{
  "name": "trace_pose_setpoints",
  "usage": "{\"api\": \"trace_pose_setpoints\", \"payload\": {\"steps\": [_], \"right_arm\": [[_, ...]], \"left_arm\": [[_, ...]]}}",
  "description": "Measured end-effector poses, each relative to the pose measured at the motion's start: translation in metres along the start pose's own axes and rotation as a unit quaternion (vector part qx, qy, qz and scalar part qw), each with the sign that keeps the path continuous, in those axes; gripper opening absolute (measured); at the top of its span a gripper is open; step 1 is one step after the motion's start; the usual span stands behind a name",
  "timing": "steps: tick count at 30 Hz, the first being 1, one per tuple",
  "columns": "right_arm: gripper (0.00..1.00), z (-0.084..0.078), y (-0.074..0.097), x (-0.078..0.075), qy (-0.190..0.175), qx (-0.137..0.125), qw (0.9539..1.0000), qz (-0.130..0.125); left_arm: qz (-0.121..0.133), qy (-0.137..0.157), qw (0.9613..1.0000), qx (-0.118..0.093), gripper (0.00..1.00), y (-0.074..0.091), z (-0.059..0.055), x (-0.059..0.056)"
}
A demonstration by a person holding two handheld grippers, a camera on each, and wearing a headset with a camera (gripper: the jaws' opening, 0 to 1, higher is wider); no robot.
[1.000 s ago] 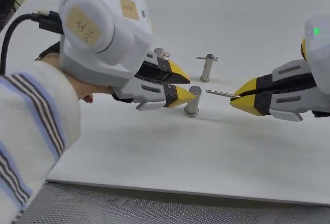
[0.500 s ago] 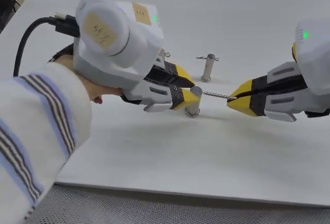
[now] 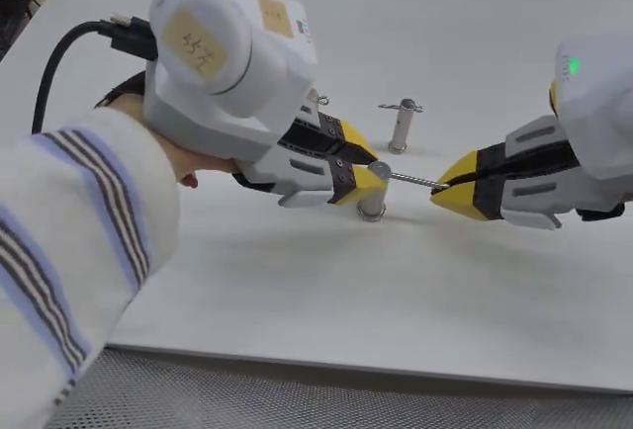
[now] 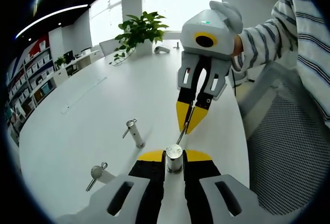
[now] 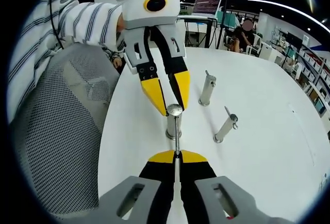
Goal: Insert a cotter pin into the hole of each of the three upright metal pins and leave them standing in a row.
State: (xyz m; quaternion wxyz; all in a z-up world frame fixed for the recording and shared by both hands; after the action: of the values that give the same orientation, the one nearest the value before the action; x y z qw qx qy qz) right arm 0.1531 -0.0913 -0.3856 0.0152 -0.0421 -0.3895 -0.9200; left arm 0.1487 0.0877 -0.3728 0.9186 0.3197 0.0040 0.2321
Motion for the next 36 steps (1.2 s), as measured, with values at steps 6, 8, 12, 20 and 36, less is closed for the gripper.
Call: {"api": "trace_pose_setpoints", "payload": {"steps": [6, 8, 12, 20, 36], "right_arm": [[0.0, 0.001, -0.001, -0.004, 0.006, 0.008, 0.9999, -0.005], [0.0, 0.003, -0.002, -0.005, 0.009, 0.008, 0.9999, -0.006], [0.0, 0.006, -0.003, -0.007, 0.013, 0.002, 0.9999, -0.003], [0.0, 0.012, -0.009, -0.009, 0.029, 0.014, 0.9995, 0.003], [0.03, 0.024, -0.019, -0.008, 0.046, 0.011, 0.9986, 0.023]], "left_arm": [[-0.001, 0.011, 0.9999, 0.003, 0.1, 0.0, 0.0, 0.001], [-0.002, 0.013, 0.9999, 0.003, 0.09, 0.0, 0.0, 0.001], [-0.002, 0.016, 0.9999, 0.004, 0.09, -0.001, 0.001, 0.0], [-0.003, 0.016, 0.9999, 0.005, 0.1, -0.001, 0.002, 0.0], [-0.008, 0.011, 0.9999, 0.008, 0.1, -0.002, 0.004, 0.0]]}}
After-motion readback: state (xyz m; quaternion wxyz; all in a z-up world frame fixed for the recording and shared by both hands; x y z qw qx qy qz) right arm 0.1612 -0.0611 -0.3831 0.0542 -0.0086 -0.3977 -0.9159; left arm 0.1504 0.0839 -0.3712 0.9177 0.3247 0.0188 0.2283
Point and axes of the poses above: the centre of the closed fingertips' face, and the gripper's own axes: y roughly backward along the fingers, x roughly to its left, z roughly out of its top, the point moved 10 cm from there along y, roughly backward along the fingers, and after that the axes turned 12 degrees about z, right-handed, at the moved point
